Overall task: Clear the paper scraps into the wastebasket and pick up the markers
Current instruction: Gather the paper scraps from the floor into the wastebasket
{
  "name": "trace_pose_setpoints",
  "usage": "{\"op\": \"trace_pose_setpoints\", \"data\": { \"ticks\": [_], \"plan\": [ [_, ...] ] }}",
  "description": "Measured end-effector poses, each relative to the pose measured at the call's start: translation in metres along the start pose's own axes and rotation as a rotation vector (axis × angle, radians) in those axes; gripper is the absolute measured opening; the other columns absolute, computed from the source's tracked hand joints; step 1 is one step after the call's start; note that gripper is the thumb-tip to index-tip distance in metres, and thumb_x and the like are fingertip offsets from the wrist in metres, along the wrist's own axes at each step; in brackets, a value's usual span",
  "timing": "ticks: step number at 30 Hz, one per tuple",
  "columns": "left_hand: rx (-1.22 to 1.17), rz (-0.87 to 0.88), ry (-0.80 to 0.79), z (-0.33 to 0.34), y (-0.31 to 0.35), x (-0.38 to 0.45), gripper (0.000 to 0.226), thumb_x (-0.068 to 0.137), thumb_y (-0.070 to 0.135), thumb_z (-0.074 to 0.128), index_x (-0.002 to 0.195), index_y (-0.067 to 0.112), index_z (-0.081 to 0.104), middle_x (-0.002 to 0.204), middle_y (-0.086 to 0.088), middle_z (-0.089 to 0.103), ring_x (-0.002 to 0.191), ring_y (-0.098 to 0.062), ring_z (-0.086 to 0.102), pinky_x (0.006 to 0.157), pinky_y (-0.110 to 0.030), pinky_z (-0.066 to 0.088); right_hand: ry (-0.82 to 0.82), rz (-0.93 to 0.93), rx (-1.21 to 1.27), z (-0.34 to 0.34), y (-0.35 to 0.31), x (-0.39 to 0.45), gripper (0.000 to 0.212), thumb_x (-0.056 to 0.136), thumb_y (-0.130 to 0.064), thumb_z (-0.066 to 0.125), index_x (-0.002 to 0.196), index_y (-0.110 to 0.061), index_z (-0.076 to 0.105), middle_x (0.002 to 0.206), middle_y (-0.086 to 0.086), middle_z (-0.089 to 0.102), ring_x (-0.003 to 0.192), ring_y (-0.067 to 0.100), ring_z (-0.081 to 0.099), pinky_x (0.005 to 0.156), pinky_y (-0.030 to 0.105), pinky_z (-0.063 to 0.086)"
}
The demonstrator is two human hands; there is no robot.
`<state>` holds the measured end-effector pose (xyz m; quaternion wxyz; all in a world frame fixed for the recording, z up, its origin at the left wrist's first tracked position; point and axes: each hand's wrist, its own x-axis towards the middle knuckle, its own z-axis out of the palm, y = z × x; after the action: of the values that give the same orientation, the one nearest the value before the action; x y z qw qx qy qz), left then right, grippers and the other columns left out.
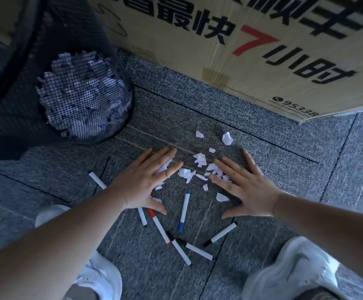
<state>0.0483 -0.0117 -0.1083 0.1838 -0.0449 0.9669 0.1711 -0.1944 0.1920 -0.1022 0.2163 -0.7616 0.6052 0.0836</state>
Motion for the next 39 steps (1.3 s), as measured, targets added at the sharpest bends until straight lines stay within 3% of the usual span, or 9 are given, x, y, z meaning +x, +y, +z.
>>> {"op": "trace_pose_setpoints", "data": {
  "ticks": [4,12,18,23,31,35,39],
  "plan": [
    [0.028,0.032,0.053,0.0,-0.002,0.005,0.112,0.067,0.086,0.038,0.149,0.017,0.004,0.157,-0.007,0.003,0.144,-0.024,0.006,0.116,-0.044,0.008,0.043,0.13,0.012,-0.002,0.0,0.02,0.102,0.071,-0.087,0.03,0.149,-0.029,0.0,0.156,0.012,0.01,0.141,0.033,0.013,0.107,0.068,0.012],
    [-0.055,-0.154,0.177,-0.003,0.012,0.022,0.087,0.085,0.07,0.031,0.147,0.009,0.017,0.153,-0.014,0.019,0.142,-0.025,0.017,0.116,-0.044,0.017,0.122,0.244,0.062,-0.024,0.005,0.065,0.095,0.074,-0.084,0.029,0.148,-0.027,0.009,0.155,0.014,0.01,0.142,0.031,0.003,0.106,0.07,0.01],
    [-0.079,-0.062,0.089,-0.003,0.011,0.009,0.114,0.068,0.086,0.038,0.149,0.01,0.01,0.157,-0.012,0.004,0.145,-0.025,0.005,0.118,-0.041,0.005,0.131,0.097,0.061,-0.022,0.013,0.038,0.103,0.069,-0.088,0.033,0.148,-0.031,-0.002,0.155,0.019,0.006,0.143,0.039,0.004,0.111,0.064,0.003],
    [0.012,-0.017,0.097,0.007,0.006,0.005,0.113,0.068,0.086,0.038,0.149,0.017,0.002,0.156,-0.009,0.006,0.144,-0.025,0.007,0.116,-0.042,0.005,0.128,0.087,0.02,-0.005,0.019,0.021,0.106,0.067,-0.089,0.036,0.147,-0.034,-0.005,0.154,0.02,0.01,0.141,0.042,0.009,0.109,0.066,0.011],
    [0.048,-0.033,0.304,0.006,0.009,0.027,0.087,0.082,0.068,0.045,0.145,0.012,0.022,0.15,-0.015,0.031,0.139,-0.026,0.027,0.113,-0.044,0.023,0.194,0.191,0.022,-0.025,0.01,0.076,0.096,0.071,-0.087,0.031,0.147,-0.034,0.008,0.156,0.016,0.008,0.142,0.04,0.004,0.107,0.069,0.006],
    [0.114,-0.116,0.407,0.008,0.021,0.037,0.065,0.088,0.059,0.047,0.137,0.016,0.04,0.138,-0.009,0.05,0.127,-0.024,0.044,0.104,-0.046,0.036,0.166,0.189,-0.001,-0.032,0.016,0.087,0.093,0.072,-0.086,0.029,0.147,-0.036,0.01,0.156,0.015,0.008,0.142,0.04,0.004,0.107,0.07,0.005],
    [0.155,-0.103,0.481,0.011,0.027,0.043,0.051,0.091,0.053,0.047,0.126,0.018,0.052,0.121,-0.005,0.06,0.112,-0.023,0.05,0.092,-0.043,0.039,0.143,0.151,-0.007,-0.032,0.019,0.088,0.089,0.075,-0.083,0.029,0.147,-0.033,0.017,0.156,0.013,0.012,0.143,0.033,0.007,0.11,0.065,0.002]
  ]
}}
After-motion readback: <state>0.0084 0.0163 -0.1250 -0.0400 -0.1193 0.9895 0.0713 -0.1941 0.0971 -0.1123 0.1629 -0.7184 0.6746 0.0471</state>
